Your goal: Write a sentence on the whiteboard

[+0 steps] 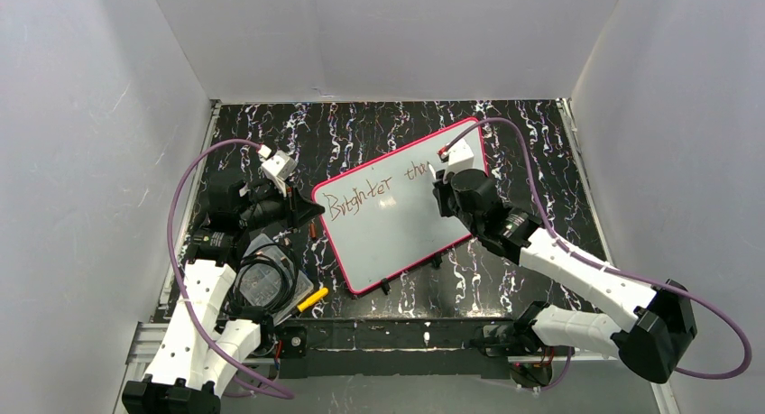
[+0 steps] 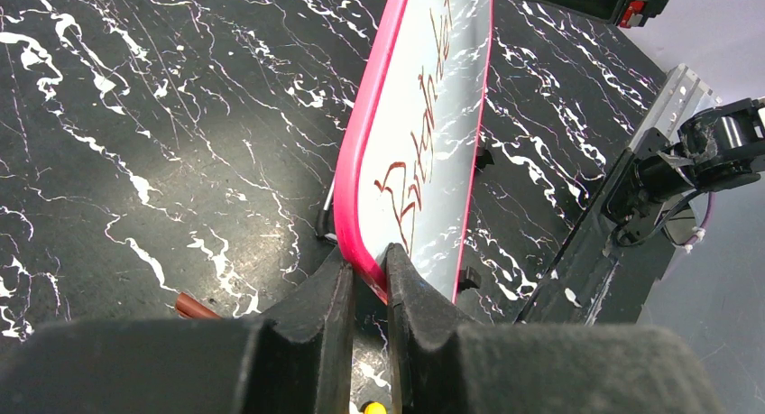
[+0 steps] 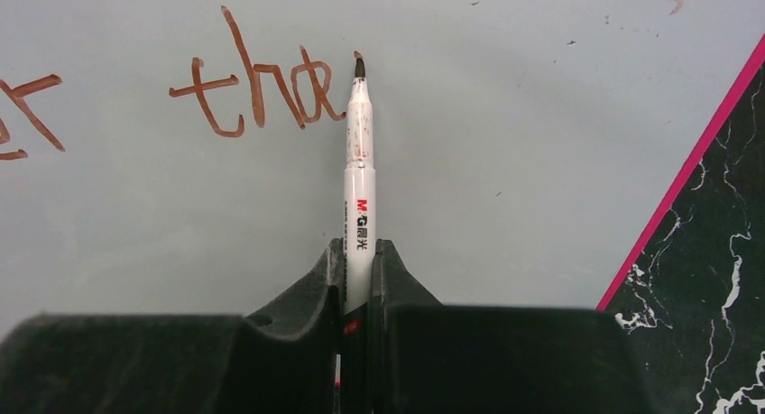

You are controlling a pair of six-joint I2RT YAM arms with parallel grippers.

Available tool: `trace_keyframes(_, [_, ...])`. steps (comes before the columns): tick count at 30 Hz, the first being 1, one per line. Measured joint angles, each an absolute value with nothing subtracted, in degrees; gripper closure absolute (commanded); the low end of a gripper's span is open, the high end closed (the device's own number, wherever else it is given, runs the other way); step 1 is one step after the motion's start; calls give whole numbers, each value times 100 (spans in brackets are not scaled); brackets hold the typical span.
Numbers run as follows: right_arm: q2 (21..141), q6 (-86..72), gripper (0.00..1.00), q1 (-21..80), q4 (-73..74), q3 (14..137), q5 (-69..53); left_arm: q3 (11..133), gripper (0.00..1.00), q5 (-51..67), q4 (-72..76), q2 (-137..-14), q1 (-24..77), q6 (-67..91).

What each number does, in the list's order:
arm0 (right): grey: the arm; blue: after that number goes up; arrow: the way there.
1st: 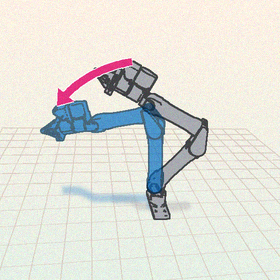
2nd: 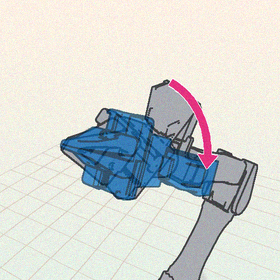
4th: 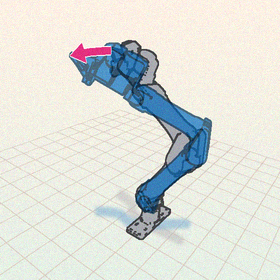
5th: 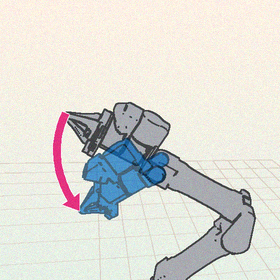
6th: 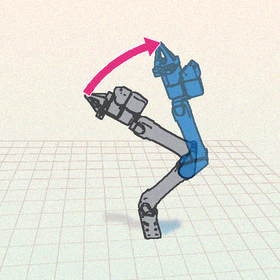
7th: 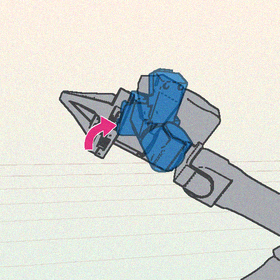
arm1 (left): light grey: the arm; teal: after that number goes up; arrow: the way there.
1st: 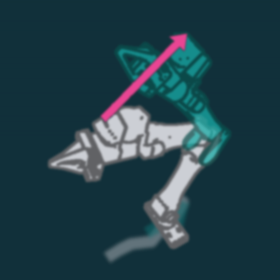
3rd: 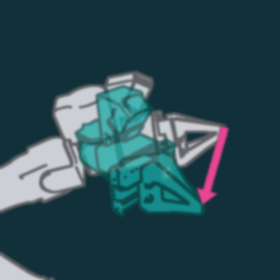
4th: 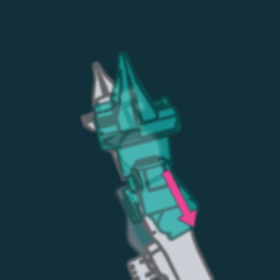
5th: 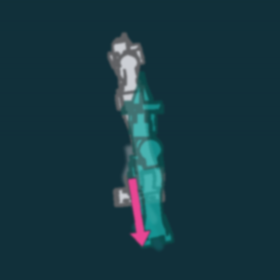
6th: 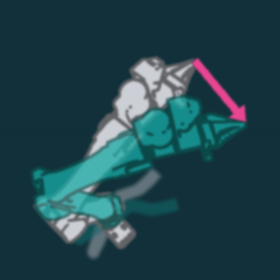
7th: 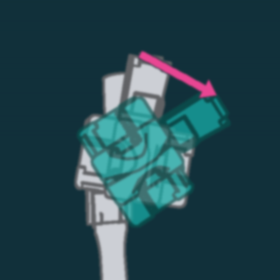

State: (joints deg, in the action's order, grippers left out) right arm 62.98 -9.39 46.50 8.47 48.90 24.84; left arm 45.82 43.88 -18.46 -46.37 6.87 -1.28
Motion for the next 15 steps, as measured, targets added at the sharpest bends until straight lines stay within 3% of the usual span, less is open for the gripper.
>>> trace_keyframes(15, [6147,-1243,99,4650,906,4602,2305,4578,100,4388,-1846,-4628,687,-123])
